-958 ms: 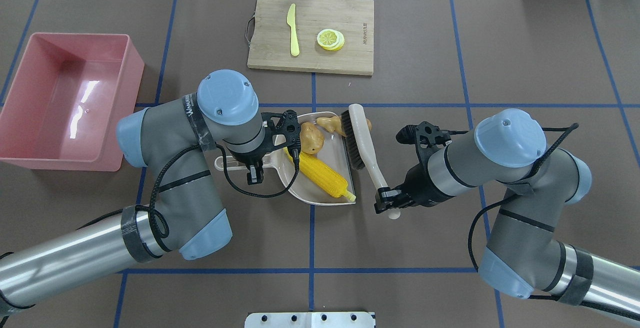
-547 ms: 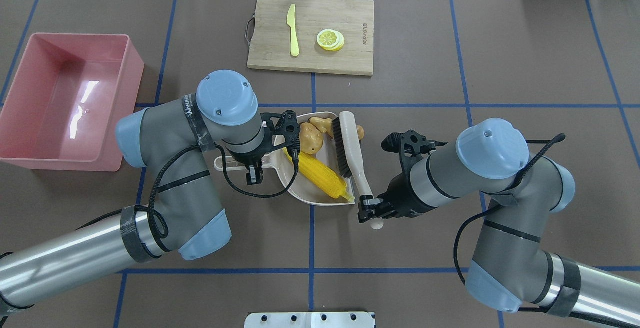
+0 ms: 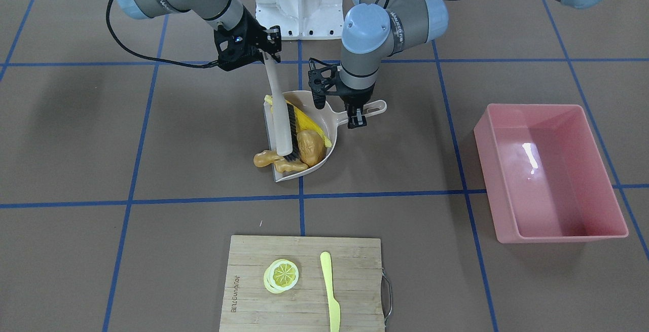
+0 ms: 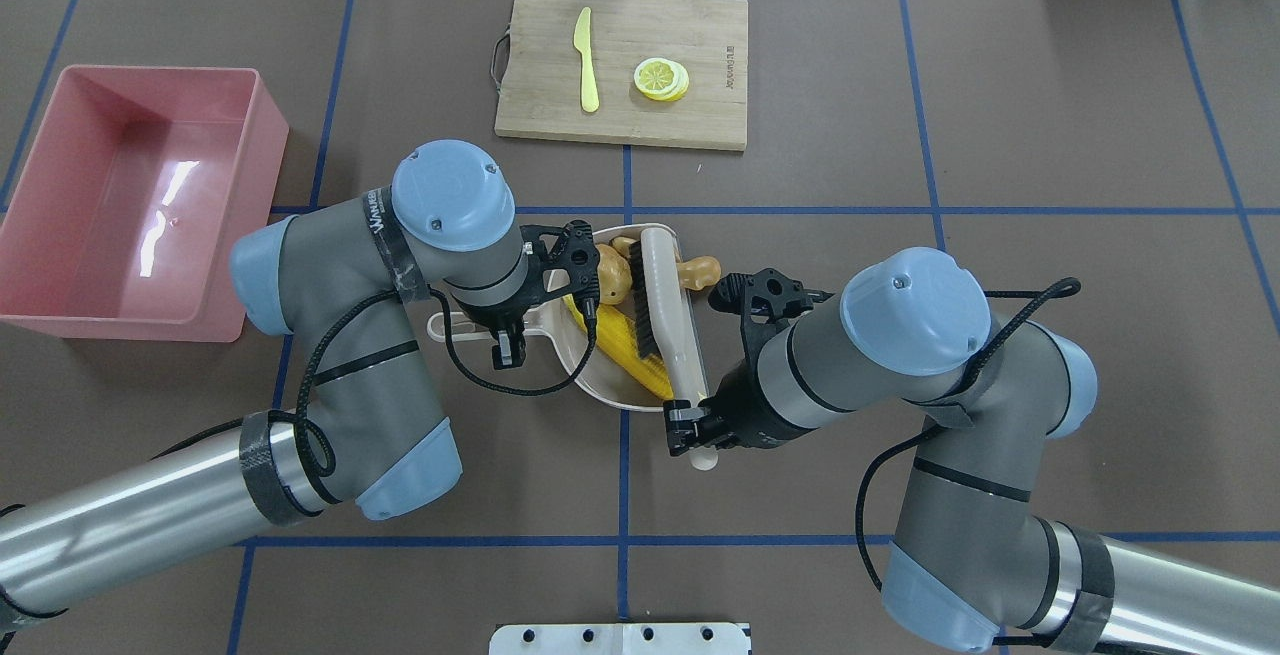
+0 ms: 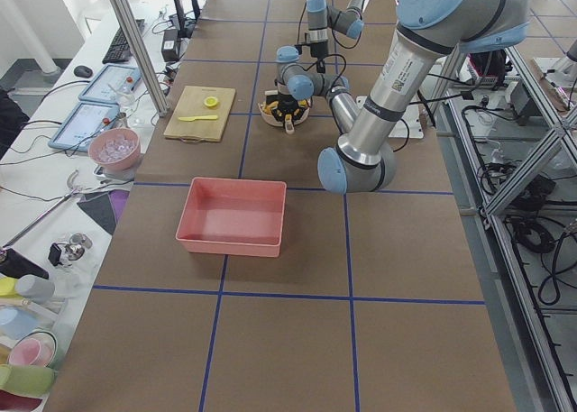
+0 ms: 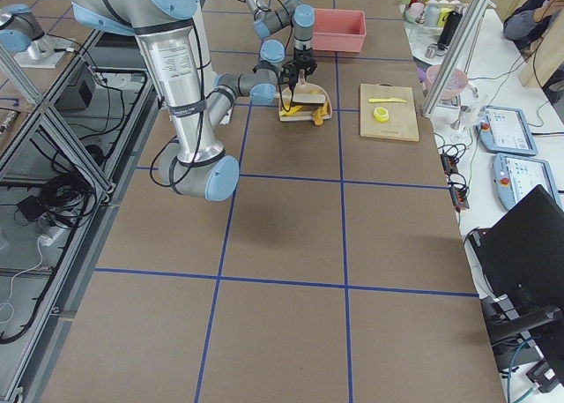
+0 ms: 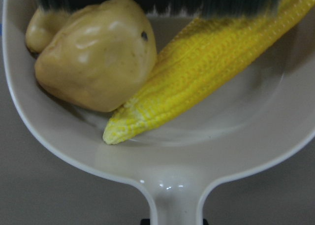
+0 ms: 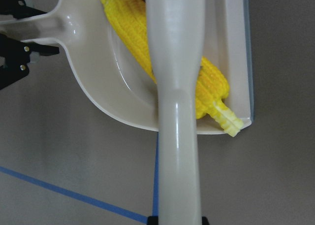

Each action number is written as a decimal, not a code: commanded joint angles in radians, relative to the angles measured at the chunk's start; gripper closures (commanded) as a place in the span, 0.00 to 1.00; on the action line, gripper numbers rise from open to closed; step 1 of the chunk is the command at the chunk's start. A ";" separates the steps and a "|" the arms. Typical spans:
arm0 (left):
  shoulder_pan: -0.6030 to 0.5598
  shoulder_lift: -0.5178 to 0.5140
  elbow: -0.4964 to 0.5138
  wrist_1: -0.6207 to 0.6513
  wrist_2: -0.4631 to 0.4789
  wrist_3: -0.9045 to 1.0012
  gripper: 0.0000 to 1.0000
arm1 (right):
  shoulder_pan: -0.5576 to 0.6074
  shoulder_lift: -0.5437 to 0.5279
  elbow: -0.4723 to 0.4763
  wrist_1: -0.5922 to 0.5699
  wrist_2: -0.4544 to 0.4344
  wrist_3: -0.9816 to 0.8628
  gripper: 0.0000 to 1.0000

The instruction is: Sweep and dump trash into bin

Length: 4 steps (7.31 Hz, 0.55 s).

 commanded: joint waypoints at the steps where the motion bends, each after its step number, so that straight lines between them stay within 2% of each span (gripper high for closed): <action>1: 0.002 0.000 0.004 -0.014 0.000 -0.002 1.00 | 0.042 -0.013 0.050 -0.074 0.022 -0.003 1.00; 2: 0.002 0.004 0.006 -0.016 0.000 -0.002 1.00 | 0.084 -0.019 0.095 -0.148 0.049 -0.021 1.00; 4: 0.002 0.005 0.006 -0.034 0.000 -0.030 1.00 | 0.180 -0.082 0.109 -0.155 0.110 -0.162 1.00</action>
